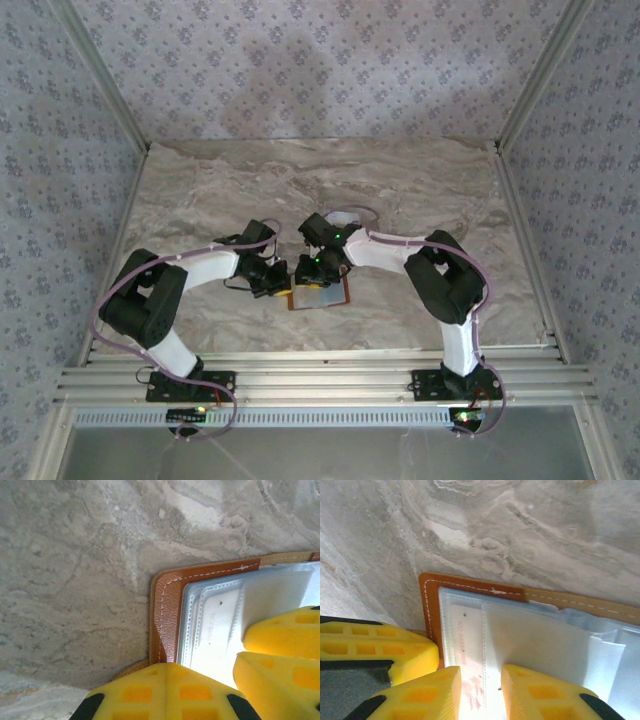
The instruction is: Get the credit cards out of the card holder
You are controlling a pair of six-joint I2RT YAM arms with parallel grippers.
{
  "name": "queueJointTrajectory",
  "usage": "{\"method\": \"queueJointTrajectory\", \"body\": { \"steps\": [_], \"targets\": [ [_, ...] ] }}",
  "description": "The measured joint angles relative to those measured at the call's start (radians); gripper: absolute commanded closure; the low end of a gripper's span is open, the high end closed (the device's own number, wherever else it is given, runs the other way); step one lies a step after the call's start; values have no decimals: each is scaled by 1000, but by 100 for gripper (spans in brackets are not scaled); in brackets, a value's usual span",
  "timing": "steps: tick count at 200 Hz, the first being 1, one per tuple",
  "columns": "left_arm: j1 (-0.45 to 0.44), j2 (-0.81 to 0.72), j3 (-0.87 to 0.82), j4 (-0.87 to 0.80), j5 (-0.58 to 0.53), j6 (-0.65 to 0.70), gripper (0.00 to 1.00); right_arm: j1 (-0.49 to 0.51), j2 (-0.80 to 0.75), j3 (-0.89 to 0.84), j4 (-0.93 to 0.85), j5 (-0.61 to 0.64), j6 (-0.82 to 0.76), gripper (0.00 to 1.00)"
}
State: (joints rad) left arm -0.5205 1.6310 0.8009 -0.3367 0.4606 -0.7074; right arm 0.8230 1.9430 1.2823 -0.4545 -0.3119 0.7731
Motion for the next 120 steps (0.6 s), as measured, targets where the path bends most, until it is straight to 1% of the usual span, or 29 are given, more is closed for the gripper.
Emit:
{"method": "queueJointTrajectory", "body": {
  "steps": [78,120],
  "targets": [
    [0,0,0,-2,0,7,100,7,-12,33,-171,157,-58,55],
    [0,0,2,-4,-1,8,100,9,-20,51,-245,227,-83,52]
  ]
}}
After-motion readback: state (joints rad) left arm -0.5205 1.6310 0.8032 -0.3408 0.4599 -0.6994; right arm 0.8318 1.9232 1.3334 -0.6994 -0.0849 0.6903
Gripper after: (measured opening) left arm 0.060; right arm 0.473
